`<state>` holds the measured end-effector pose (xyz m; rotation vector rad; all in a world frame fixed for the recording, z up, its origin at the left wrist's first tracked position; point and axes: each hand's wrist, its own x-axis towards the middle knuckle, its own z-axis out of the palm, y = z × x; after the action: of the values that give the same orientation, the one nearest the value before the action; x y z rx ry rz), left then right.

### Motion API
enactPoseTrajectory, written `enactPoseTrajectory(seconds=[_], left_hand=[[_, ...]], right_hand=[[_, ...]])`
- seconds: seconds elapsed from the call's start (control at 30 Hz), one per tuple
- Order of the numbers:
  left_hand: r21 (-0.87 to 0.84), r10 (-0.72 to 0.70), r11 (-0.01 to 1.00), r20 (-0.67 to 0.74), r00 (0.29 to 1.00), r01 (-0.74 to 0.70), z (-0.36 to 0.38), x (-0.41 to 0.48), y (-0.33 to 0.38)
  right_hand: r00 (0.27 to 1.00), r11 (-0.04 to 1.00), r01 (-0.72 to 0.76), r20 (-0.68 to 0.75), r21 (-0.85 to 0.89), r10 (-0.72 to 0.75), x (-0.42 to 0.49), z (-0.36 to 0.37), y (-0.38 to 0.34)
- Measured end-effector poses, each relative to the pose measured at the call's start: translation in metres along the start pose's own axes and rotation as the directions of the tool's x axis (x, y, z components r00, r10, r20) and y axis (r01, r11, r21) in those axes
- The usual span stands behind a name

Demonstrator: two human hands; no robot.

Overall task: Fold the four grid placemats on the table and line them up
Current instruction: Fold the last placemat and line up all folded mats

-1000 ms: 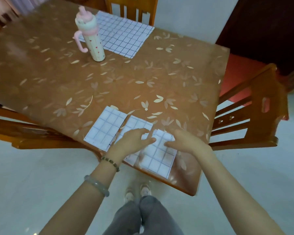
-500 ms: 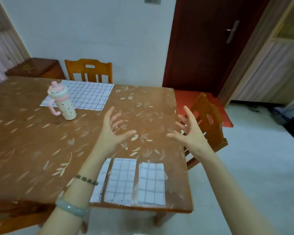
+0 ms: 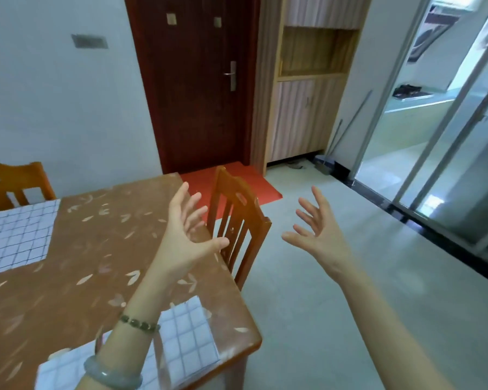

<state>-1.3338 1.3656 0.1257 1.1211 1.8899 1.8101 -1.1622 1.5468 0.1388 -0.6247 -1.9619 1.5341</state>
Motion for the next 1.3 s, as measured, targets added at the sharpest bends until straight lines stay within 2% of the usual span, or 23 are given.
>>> enactPoseTrajectory(seconds=[0.2,0.4,0.8,0.97,1.1,1.3], left_hand=[[-0.001,0.032,0.999,0.102,0.994,-0.032,0.065,0.030,0.000],[-0.004,0.020,1.000,0.125,0.992,-0.019,0.138,0.067,-0.022],[-0.007,-0.086,0.996,-0.032,0.996,0.086,0.289,0.153,-0.055],[0.007,-0.108,0.994,-0.098,0.989,0.109,0.314,0.191,-0.066],[0.049,-0.133,0.989,-0.144,0.981,0.141,0.315,0.230,-0.090],[0.078,-0.140,0.984,-0.222,0.965,0.160,0.318,0.306,-0.122]], right_hand=[[0.997,0.999,-0.035,-0.073,-0.014,0.034,0.000,-0.063,0.018],[0.997,0.997,-0.073,0.004,-0.017,0.073,0.032,-0.135,0.058],[0.980,0.995,-0.101,0.171,-0.012,0.101,0.155,-0.289,0.122],[0.975,0.994,-0.106,0.197,0.026,0.099,0.207,-0.314,0.141],[0.965,0.991,-0.127,0.236,0.038,0.115,0.256,-0.312,0.161],[0.959,0.996,-0.082,0.274,0.039,0.068,0.357,-0.302,0.186]])
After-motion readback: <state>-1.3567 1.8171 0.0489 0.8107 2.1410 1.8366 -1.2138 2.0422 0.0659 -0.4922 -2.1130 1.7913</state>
